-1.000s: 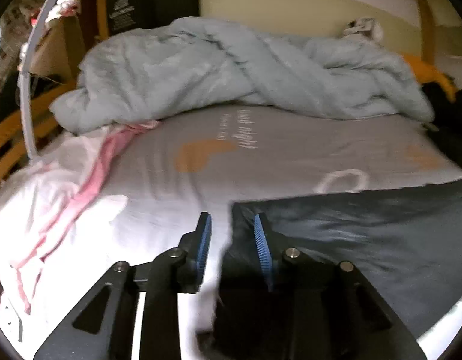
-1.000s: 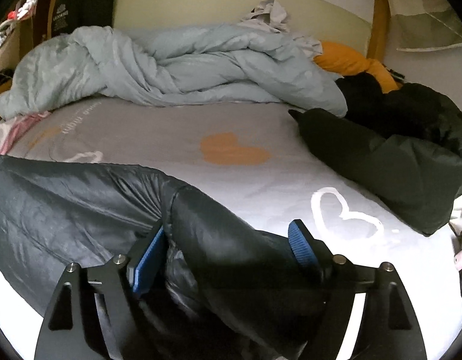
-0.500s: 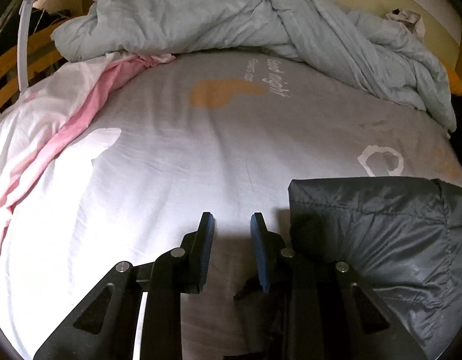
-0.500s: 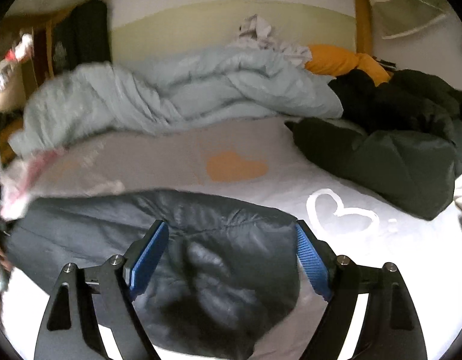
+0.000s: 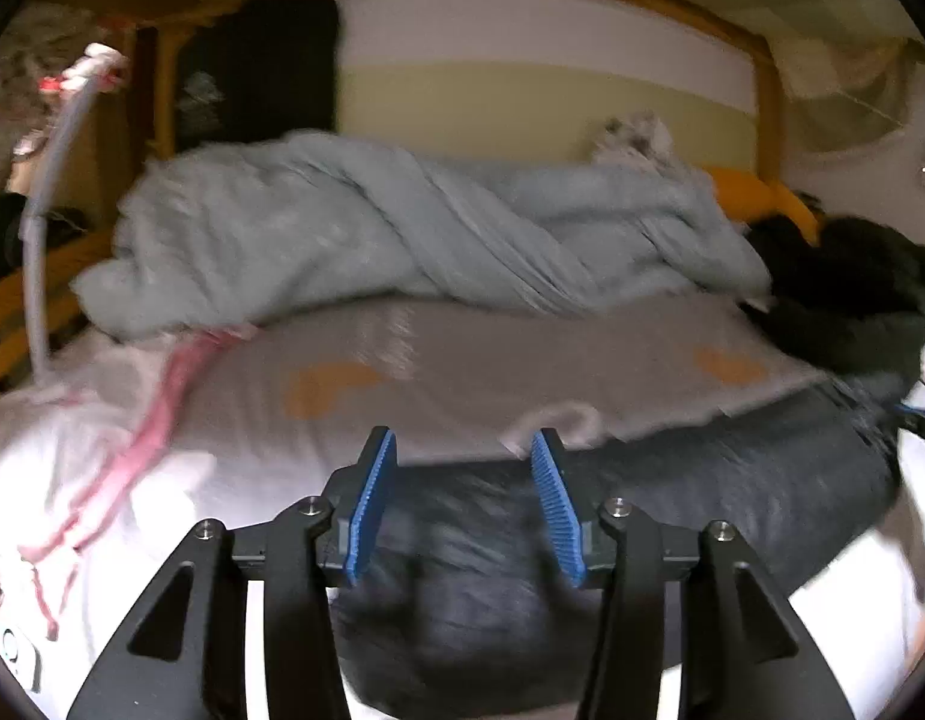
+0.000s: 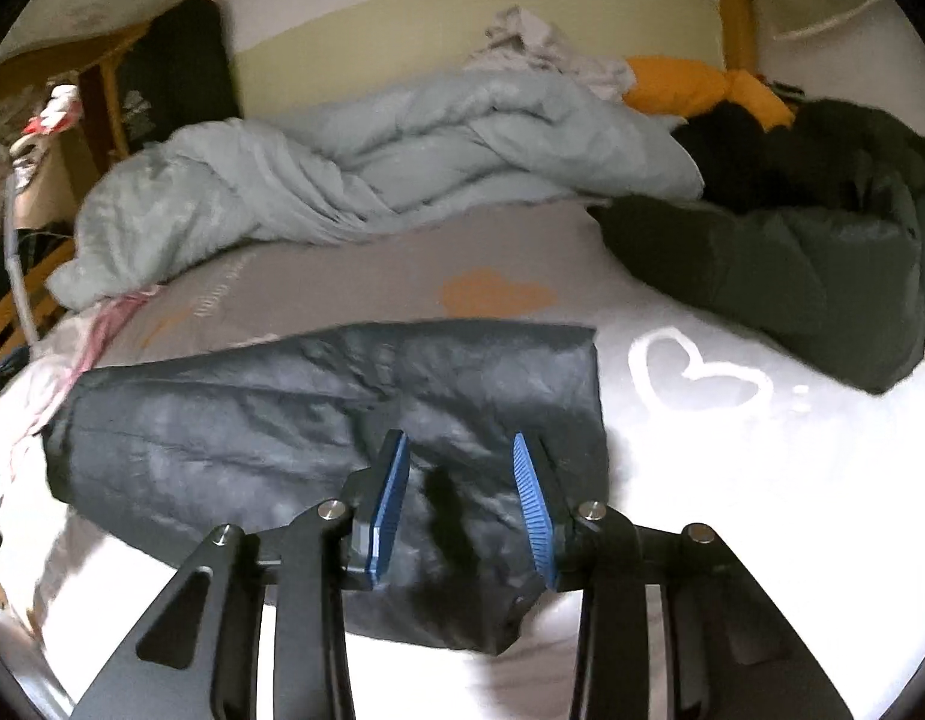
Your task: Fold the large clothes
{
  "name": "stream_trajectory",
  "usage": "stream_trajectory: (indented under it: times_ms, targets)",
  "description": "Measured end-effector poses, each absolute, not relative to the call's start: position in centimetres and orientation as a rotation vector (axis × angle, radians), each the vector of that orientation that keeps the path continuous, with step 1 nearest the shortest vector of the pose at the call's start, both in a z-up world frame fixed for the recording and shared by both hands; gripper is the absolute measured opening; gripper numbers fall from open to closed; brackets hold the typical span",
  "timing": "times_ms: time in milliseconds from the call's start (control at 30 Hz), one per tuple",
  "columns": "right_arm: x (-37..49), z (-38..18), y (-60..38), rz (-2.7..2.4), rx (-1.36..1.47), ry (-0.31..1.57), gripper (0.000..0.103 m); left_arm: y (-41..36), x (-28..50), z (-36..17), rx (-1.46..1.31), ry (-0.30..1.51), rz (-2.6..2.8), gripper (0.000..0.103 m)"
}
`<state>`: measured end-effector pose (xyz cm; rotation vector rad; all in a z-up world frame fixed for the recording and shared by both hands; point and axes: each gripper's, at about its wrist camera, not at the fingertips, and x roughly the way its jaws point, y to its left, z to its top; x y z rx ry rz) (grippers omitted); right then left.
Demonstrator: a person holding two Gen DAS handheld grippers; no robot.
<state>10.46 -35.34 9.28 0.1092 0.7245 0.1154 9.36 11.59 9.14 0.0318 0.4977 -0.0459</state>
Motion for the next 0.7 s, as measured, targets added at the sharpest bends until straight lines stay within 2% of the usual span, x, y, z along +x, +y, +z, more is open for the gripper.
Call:
stream_trajectory:
  times_ms: [200,400,467,533,700]
  targets:
    - [15.3,5.5,-36.7,0.101,0.179,0.828,0.038,11.8,13.9,3.9,0.051,0.649,0.051,0.049]
    - [18.2,2.4,-36.5,0.064,0.161,0.907,0.038,13.4,17.4,-0.3,0.066,0.719,0.094,0.052]
    - [18.9,1.6,-36.5,0.064,0.180,0.932,0.038,14.1,18.3,-1.1,0.010,0.763,0.087,0.052]
    - [19.4,1.0,-36.7,0.061,0.204,0.950,0.038,14.8,18.6,-1.5,-0.041,0.796,0.086,0.058]
    - [19.7,0.4,-36.2,0.040,0.173,0.962,0.038,15.6,18.9,-2.9,-0.098,0.833,0.065,0.062]
